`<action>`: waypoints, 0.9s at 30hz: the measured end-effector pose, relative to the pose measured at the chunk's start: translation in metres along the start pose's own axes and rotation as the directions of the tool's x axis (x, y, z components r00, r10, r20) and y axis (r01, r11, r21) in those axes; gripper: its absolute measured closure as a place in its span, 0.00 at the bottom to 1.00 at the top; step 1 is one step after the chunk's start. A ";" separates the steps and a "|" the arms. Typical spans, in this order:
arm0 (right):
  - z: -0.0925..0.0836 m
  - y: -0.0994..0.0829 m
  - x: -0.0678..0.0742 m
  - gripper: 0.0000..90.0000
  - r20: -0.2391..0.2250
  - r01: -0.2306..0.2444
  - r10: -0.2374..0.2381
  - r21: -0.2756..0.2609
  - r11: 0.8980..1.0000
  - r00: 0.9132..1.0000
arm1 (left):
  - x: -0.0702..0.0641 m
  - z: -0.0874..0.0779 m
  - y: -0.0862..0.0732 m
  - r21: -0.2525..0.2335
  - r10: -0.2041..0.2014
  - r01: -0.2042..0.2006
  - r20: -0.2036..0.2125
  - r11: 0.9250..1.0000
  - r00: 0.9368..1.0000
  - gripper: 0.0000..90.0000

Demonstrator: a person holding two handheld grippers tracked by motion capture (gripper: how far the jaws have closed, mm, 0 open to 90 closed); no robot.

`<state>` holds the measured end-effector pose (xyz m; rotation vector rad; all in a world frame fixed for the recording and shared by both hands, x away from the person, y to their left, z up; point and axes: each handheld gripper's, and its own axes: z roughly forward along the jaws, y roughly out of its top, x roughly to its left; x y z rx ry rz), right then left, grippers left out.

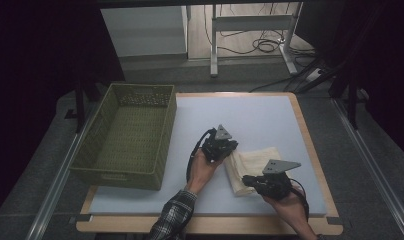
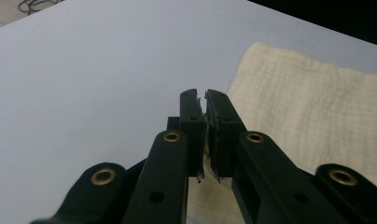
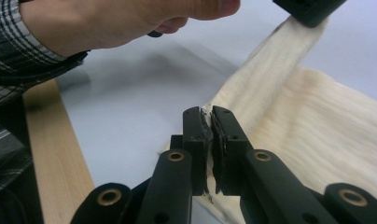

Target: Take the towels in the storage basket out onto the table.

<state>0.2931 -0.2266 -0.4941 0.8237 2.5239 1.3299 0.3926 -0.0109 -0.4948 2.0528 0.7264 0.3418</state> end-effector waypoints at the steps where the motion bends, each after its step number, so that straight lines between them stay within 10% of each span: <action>1: -0.002 -0.002 -0.002 0.94 0.009 -0.002 0.002 -0.004 1.000 1.000 | -0.001 0.002 0.002 0.001 0.004 -0.004 0.004 1.000 1.000 0.95; 27: -0.060 -0.035 -0.042 0.94 0.148 -0.095 0.097 -0.021 0.995 0.984 | -0.033 0.067 0.046 0.008 0.072 -0.073 0.073 0.997 0.995 0.95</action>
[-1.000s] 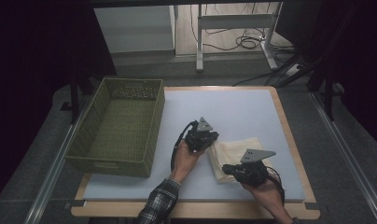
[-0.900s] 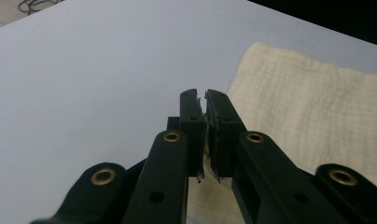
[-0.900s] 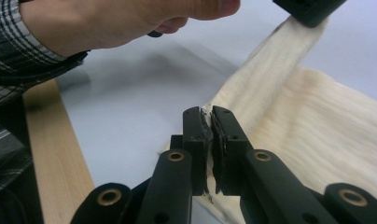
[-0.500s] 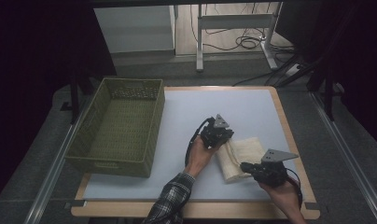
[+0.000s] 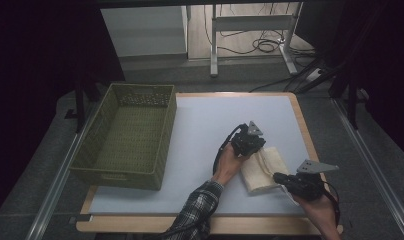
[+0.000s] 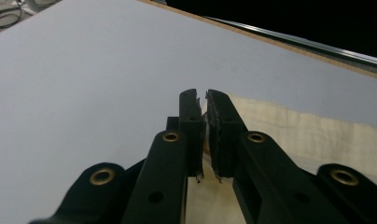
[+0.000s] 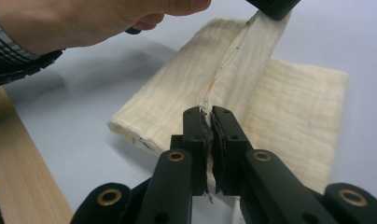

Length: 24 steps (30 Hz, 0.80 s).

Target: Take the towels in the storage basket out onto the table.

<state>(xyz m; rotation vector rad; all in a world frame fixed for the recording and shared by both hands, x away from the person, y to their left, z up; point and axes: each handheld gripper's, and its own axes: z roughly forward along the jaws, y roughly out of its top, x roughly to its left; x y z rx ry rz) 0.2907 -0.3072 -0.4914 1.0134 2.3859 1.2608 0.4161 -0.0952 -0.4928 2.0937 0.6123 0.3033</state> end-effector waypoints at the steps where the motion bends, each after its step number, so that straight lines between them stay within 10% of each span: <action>1: -0.001 -0.001 -0.001 0.94 0.006 -0.001 0.001 -0.001 1.000 1.000 | -0.001 0.003 0.001 -0.001 -0.001 0.001 0.002 1.000 1.000 0.95; 10: -0.006 -0.005 -0.013 0.94 0.042 -0.017 0.017 -0.001 1.000 0.999 | -0.002 0.020 0.007 0.006 -0.012 0.012 0.003 1.000 1.000 0.94; 24: -0.011 -0.020 -0.030 0.82 0.121 -0.062 0.058 0.032 0.998 0.991 | 0.006 0.008 0.000 -0.007 -0.048 0.048 -0.034 0.999 0.998 0.63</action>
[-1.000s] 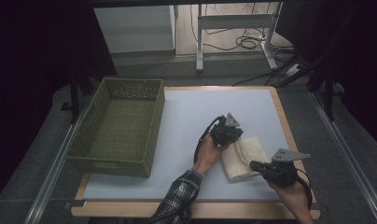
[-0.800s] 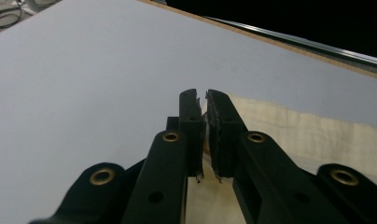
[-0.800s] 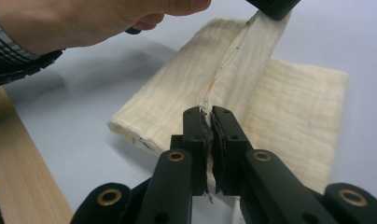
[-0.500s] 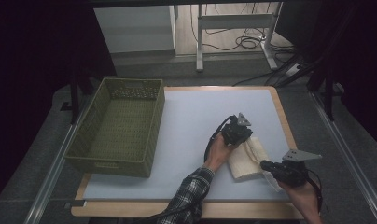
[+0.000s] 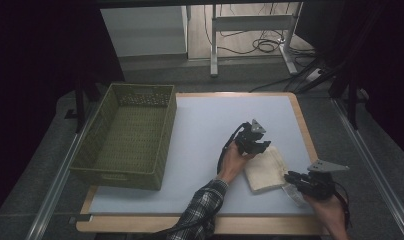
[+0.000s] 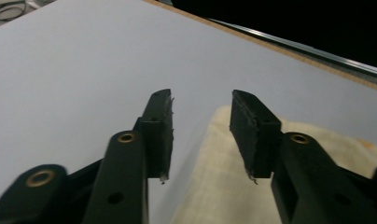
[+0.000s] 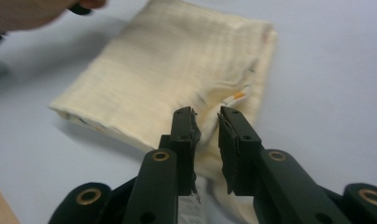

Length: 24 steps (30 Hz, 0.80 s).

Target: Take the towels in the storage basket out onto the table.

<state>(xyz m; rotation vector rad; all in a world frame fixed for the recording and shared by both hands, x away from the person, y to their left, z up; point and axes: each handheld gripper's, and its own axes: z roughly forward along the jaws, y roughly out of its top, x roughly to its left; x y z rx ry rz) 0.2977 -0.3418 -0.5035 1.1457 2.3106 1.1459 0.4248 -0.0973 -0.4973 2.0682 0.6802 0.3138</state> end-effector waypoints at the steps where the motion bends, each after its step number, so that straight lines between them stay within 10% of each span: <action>1: -0.002 -0.002 -0.002 0.82 0.010 -0.001 0.001 0.002 1.000 1.000 | 0.001 -0.003 -0.001 0.002 -0.002 0.002 -0.007 1.000 1.000 0.60; 10: -0.022 0.005 -0.009 0.75 0.053 -0.014 0.015 -0.023 1.000 0.998 | 0.009 -0.028 -0.017 0.030 0.015 -0.014 -0.044 0.999 0.999 0.45; 24: 0.012 0.013 -0.005 0.60 0.062 -0.009 0.005 0.074 0.997 0.998 | 0.025 -0.038 -0.050 0.093 -0.043 0.045 -0.017 0.995 0.999 0.50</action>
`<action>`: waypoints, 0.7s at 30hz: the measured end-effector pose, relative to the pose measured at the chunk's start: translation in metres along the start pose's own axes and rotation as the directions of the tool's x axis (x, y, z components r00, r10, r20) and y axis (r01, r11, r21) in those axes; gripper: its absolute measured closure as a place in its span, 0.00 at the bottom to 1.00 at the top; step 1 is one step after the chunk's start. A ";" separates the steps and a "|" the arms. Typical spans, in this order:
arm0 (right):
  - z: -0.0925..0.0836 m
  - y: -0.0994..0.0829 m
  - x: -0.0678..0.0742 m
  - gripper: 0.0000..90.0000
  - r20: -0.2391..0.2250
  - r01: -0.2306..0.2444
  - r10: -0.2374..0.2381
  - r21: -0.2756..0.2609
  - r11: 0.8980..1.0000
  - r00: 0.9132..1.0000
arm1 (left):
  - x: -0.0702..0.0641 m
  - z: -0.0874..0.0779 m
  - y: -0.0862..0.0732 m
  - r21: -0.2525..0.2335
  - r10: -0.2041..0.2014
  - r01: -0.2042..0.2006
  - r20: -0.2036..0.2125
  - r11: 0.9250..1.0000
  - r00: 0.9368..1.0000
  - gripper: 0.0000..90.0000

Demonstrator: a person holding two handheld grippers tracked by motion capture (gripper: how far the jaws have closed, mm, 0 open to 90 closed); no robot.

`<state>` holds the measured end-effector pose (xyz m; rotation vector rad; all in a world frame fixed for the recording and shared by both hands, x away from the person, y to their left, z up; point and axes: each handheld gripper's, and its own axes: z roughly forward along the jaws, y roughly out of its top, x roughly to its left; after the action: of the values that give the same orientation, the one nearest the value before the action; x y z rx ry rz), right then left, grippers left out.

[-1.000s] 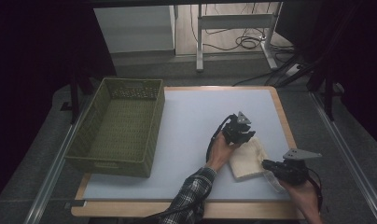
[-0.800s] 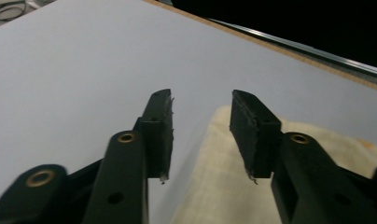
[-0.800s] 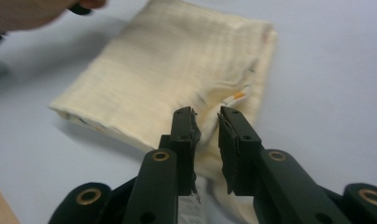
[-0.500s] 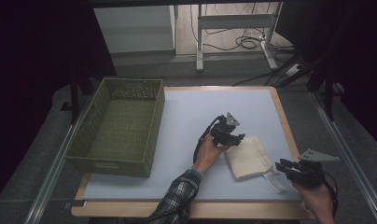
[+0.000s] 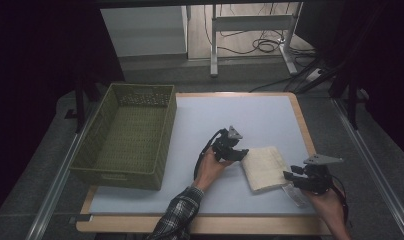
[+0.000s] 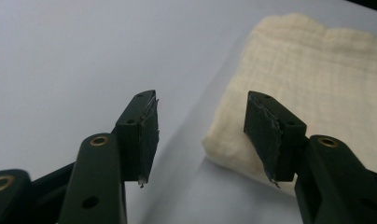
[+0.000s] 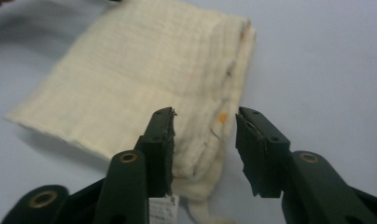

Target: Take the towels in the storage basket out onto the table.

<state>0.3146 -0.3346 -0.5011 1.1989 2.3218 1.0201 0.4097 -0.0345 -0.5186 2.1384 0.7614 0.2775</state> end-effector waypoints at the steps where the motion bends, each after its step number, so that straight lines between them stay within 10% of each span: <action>1: 0.000 -0.003 -0.001 0.59 -0.005 -0.006 0.006 0.015 1.000 1.000 | 0.000 0.001 -0.001 0.002 -0.005 0.005 0.004 1.000 1.000 0.51; 10: 0.009 -0.010 -0.003 0.51 -0.035 -0.032 0.034 0.068 0.997 0.999 | 0.003 0.008 -0.009 0.048 -0.020 0.019 0.013 0.999 1.000 0.50; 21: 0.010 -0.008 0.000 0.90 -0.127 -0.087 0.100 0.103 0.991 0.987 | 0.002 0.010 -0.006 0.086 -0.033 0.029 0.045 0.996 0.998 0.57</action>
<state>0.3165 -0.3331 -0.5138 1.3266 2.4622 1.0592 0.4133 -0.0368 -0.5302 2.2037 0.7914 0.1813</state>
